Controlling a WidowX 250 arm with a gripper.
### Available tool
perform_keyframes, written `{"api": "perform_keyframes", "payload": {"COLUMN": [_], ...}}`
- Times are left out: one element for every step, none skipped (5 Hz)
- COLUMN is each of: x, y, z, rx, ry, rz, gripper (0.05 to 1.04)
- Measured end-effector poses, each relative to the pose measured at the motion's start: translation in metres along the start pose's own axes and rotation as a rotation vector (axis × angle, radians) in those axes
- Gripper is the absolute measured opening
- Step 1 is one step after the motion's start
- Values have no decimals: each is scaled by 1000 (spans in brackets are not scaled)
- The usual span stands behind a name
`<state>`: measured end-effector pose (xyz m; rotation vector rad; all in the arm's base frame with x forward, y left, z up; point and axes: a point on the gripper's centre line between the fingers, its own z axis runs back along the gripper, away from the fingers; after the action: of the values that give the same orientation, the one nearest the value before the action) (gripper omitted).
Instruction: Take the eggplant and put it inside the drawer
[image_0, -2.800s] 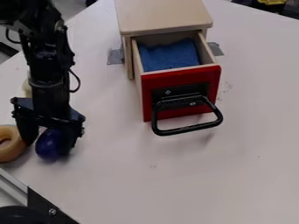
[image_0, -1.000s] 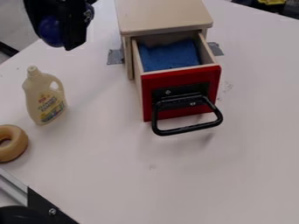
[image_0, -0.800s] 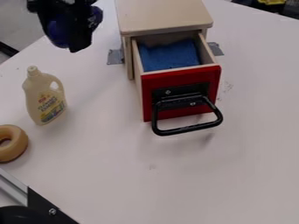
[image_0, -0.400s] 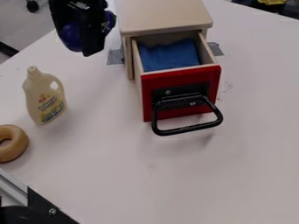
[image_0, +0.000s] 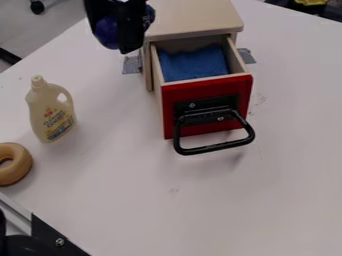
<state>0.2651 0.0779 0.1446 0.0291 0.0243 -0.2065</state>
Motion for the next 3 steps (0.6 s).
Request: {"api": "perform_keyframes", "payload": {"x": [13,20,24], "y": [-6,-11,-20], "z": [2,3,4], "rx": [5,3,16], "ry": [-1,2,4], "rz": [-17,-37,-67], "gripper": [780,780,780]}}
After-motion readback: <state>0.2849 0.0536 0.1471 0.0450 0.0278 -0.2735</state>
